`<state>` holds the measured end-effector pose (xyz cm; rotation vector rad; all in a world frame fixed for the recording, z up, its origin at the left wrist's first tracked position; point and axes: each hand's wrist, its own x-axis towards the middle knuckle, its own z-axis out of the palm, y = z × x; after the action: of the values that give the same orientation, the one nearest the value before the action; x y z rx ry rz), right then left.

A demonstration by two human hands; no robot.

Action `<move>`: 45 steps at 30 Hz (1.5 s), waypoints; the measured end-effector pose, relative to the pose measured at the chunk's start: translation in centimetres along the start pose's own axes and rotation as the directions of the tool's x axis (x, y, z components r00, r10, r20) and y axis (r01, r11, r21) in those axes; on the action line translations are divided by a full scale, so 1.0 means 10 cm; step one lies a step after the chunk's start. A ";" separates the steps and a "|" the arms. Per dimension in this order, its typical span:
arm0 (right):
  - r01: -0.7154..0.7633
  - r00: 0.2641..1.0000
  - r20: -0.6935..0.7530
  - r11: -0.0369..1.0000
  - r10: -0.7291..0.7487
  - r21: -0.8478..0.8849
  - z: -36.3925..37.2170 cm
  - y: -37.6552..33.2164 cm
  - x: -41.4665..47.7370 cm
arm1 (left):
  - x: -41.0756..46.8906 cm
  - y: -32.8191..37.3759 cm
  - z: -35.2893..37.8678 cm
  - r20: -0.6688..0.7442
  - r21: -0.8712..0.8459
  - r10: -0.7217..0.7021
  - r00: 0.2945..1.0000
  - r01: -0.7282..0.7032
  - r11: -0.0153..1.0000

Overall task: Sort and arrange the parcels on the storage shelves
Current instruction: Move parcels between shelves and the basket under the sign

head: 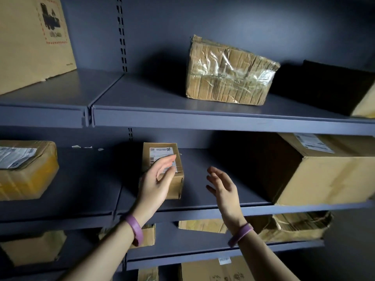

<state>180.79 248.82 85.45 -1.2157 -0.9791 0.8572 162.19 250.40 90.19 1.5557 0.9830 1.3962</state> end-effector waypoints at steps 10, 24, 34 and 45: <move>0.227 0.956 -0.179 0.973 -0.232 -0.050 -1.45 -0.50 -0.07 | -0.12 0.33 1.35 0.224 -0.138 -0.122 0.967 0.156 0.978; 0.304 0.790 -0.443 0.898 -0.423 -0.317 -4.76 -0.88 1.00 | 0.10 0.41 3.57 -0.127 -0.156 -0.278 0.952 0.258 0.954; 0.059 0.963 -0.256 0.993 -0.084 -0.102 -5.18 -0.78 1.46 | 0.07 0.51 3.85 -0.292 -0.213 -0.373 0.881 0.320 0.923; 0.066 0.963 -0.261 0.998 -0.065 -0.006 -5.28 -0.86 0.78 | -0.69 0.68 3.76 -0.200 -0.255 -0.321 0.926 0.267 0.929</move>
<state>233.07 236.34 91.22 -1.2508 -0.7987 0.6270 199.32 238.94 91.68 1.0409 1.1089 1.4409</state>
